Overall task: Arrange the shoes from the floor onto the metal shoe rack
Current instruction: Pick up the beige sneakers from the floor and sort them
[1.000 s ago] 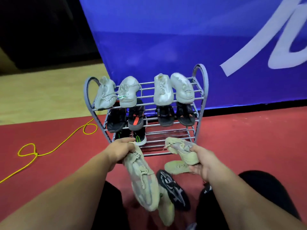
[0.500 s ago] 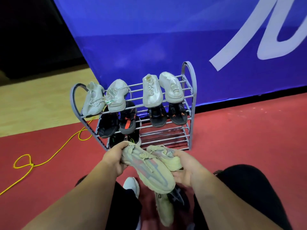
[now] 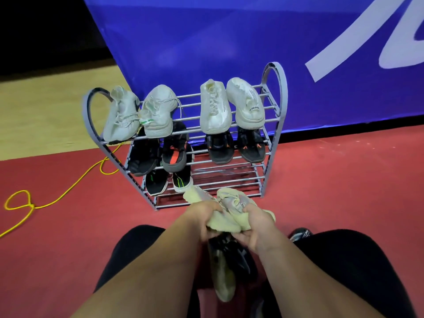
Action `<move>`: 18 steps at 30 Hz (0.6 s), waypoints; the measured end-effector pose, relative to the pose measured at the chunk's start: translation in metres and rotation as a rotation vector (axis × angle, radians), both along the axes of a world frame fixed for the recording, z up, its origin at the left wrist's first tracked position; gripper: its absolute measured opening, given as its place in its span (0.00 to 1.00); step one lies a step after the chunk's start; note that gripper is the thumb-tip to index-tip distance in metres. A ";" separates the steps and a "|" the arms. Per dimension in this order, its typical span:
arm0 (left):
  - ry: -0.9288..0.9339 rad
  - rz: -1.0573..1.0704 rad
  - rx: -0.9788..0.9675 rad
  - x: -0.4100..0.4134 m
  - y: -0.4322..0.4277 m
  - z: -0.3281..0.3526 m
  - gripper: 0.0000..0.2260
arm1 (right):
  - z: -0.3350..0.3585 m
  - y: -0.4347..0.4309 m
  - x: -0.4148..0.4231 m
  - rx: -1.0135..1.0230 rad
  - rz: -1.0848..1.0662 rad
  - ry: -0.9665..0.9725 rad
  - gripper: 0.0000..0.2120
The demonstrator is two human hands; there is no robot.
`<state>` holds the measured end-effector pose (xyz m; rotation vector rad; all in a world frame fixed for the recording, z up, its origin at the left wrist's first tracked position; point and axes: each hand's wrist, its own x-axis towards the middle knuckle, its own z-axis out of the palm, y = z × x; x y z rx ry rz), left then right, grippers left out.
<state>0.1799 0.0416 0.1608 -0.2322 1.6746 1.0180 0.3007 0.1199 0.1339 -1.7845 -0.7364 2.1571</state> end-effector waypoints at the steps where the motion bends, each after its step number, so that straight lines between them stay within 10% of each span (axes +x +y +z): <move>1: -0.004 -0.011 0.007 0.006 0.002 0.003 0.15 | 0.000 0.000 -0.001 0.016 -0.021 0.000 0.15; 5: -0.043 -0.035 0.020 0.015 0.004 0.009 0.03 | 0.003 0.004 0.000 0.057 -0.072 0.028 0.17; 18: -0.052 0.206 0.151 0.020 0.009 0.002 0.12 | 0.016 0.005 0.008 0.058 -0.182 0.139 0.14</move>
